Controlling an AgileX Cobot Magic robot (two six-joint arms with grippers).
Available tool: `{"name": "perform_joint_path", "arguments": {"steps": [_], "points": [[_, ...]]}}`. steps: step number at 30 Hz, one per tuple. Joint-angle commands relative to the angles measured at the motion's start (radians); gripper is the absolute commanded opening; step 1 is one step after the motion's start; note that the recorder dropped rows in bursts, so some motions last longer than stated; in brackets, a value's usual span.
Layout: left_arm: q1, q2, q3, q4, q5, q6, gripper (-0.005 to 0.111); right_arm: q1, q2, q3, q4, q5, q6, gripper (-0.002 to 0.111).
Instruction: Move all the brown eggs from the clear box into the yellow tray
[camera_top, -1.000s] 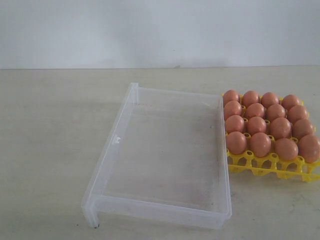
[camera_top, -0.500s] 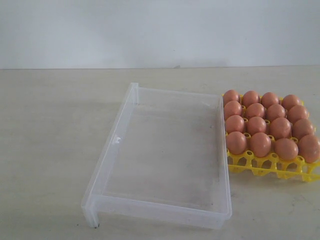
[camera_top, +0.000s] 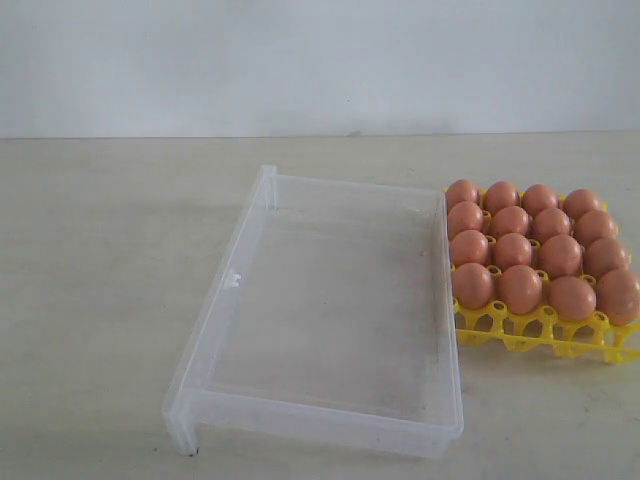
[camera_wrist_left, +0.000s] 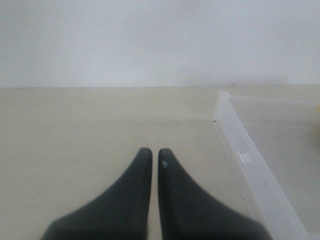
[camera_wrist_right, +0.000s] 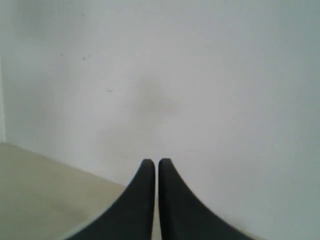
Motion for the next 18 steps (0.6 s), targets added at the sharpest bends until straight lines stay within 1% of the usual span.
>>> {"name": "perform_joint_path", "arguments": {"steps": [1, 2, 4, 6, 9, 11, 14, 18], "points": [[0.004, -0.002, 0.003, -0.003, 0.001, 0.002, 0.004, 0.003, -0.01, 0.025, -0.078, -0.148, 0.005, 0.0], [0.004, -0.002, 0.003, -0.003, 0.001, 0.002, 0.004, 0.001, -0.01, 0.025, -0.078, -0.154, -0.02, 0.0], [0.004, -0.002, 0.003, -0.003, -0.001, 0.002, 0.004, 0.001, -0.01, 0.025, -0.078, -0.099, -0.099, 0.0], [0.004, -0.002, 0.003, -0.003, -0.001, 0.002, 0.004, 0.001, -0.01, 0.025, -0.078, 0.013, -0.168, 0.0], [0.004, -0.002, 0.003, -0.003, -0.001, 0.002, 0.004, 0.001, -0.01, 0.025, -0.078, 0.163, -0.191, 0.0], [0.004, -0.002, 0.003, -0.003, -0.001, 0.002, 0.004, 0.001, -0.01, 0.025, -0.078, 0.167, -0.136, 0.0], [0.004, -0.002, 0.003, -0.003, -0.001, 0.002, 0.004, 0.001, -0.022, 0.025, -0.078, 0.122, -0.042, 0.0], [0.004, -0.002, 0.003, -0.003, -0.001, 0.002, 0.004, 0.001, -0.048, 0.023, -0.078, 0.129, -0.036, 0.0]]}}
